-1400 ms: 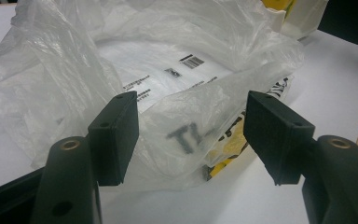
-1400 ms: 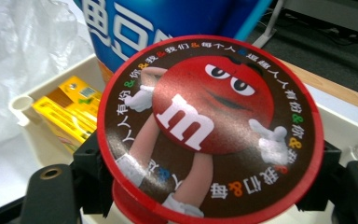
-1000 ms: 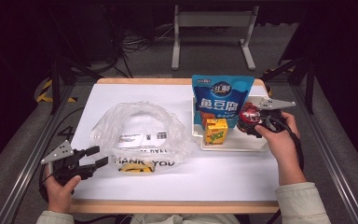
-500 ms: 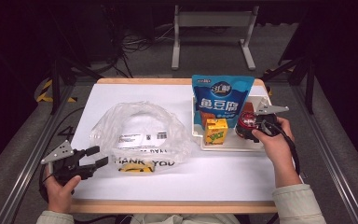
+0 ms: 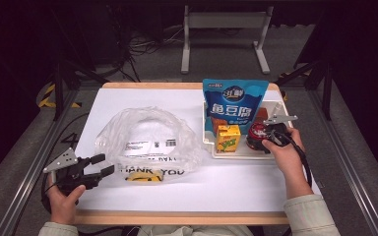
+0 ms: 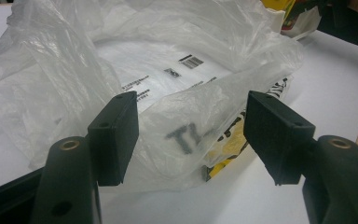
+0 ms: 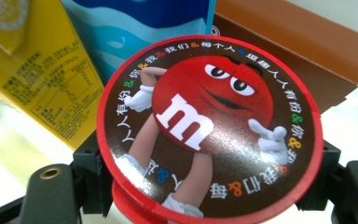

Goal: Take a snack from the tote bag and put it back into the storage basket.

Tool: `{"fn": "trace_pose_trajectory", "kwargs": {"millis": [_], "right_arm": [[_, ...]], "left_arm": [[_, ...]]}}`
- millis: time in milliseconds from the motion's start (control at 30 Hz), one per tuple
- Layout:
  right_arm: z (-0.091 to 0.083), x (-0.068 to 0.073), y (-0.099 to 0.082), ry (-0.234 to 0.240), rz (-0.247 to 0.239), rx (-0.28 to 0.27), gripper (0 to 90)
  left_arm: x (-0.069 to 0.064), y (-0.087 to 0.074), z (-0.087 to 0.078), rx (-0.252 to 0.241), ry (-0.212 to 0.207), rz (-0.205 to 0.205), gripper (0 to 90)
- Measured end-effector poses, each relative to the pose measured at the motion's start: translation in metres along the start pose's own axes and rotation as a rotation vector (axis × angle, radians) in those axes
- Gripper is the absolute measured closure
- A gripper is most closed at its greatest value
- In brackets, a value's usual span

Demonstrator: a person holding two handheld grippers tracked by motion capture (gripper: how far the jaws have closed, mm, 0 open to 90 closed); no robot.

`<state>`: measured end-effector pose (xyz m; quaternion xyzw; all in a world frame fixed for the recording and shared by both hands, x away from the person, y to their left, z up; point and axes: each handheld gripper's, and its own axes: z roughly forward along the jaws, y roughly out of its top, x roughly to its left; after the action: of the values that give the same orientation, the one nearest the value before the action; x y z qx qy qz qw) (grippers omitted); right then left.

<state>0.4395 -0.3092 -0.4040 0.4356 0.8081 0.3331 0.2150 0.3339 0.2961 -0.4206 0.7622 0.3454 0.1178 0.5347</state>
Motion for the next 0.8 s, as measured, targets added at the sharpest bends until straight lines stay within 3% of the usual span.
{"fn": "trace_pose_trajectory", "kwargs": {"millis": [800], "right_arm": [[0.013,-0.005,-0.009,0.032,-0.017,0.009,25.5]], "left_arm": [[-0.001,0.0,-0.001,-0.003,-0.001,-0.006,35.9]]}}
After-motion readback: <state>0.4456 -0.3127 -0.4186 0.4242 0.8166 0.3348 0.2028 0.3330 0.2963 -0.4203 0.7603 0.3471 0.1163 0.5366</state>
